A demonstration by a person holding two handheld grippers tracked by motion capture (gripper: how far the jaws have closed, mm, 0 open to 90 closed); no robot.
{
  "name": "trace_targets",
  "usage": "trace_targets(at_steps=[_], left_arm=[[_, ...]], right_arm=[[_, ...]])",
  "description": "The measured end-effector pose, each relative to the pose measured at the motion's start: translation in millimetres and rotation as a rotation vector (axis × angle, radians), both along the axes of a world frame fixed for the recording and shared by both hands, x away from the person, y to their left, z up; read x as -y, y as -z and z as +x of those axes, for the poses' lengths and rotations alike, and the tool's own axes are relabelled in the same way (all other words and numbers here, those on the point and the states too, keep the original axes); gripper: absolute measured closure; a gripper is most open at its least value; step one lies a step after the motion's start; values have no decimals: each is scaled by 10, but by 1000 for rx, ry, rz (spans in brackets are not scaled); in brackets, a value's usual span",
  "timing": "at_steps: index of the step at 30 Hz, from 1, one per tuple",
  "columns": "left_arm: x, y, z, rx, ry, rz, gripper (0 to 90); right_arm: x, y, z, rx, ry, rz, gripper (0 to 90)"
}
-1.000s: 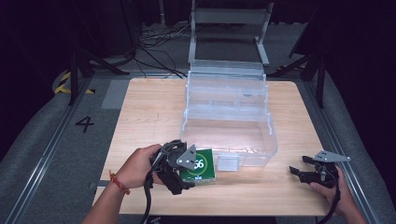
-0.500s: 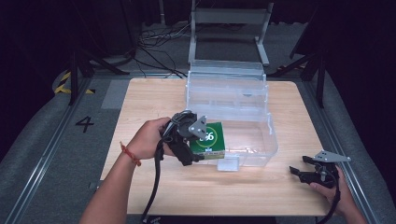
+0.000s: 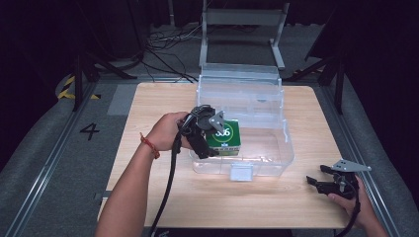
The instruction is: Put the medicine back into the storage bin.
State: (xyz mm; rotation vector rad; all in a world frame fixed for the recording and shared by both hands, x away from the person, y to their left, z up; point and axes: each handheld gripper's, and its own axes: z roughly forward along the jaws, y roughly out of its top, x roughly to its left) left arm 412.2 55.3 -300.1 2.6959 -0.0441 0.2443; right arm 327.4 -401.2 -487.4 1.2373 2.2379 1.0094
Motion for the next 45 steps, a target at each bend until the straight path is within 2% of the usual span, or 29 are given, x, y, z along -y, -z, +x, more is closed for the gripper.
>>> trace_targets(at_steps=[2,5,13,16,19,22,26,29,30,31,35,39,45], left_arm=[[5,38,46,4,5,-3,149],[3,126,133,-22,19,0,149],[-22,341,254,-56,58,12,149],[-47,377,274,-58,56,-10,149],[-65,419,299,-49,46,20,148],[-95,434,330,-57,41,4,149],[-97,491,381,-61,40,18,148],[-99,529,393,-85,61,1,148],[-101,543,394,-72,67,-9,148],[-105,562,411,-84,66,-17,148],[-103,614,435,-105,45,-9,145],[-91,658,423,-105,34,0,142],[-146,758,440,-154,-4,5,136]], right_arm=[[0,0,0,0,1,0,233],[1,0,-4,0,2,1,233],[2,0,-5,0,2,0,233],[2,0,-5,0,2,0,232],[2,0,-5,0,2,1,233],[2,1,-5,0,2,0,233],[1,0,-8,-1,4,1,233],[1,0,-8,-1,4,1,233],[1,0,-8,-1,5,0,233],[1,0,-8,-1,4,0,233],[0,0,-12,-1,7,0,233],[0,0,-12,-2,8,0,233],[0,0,-13,-2,7,0,233]])
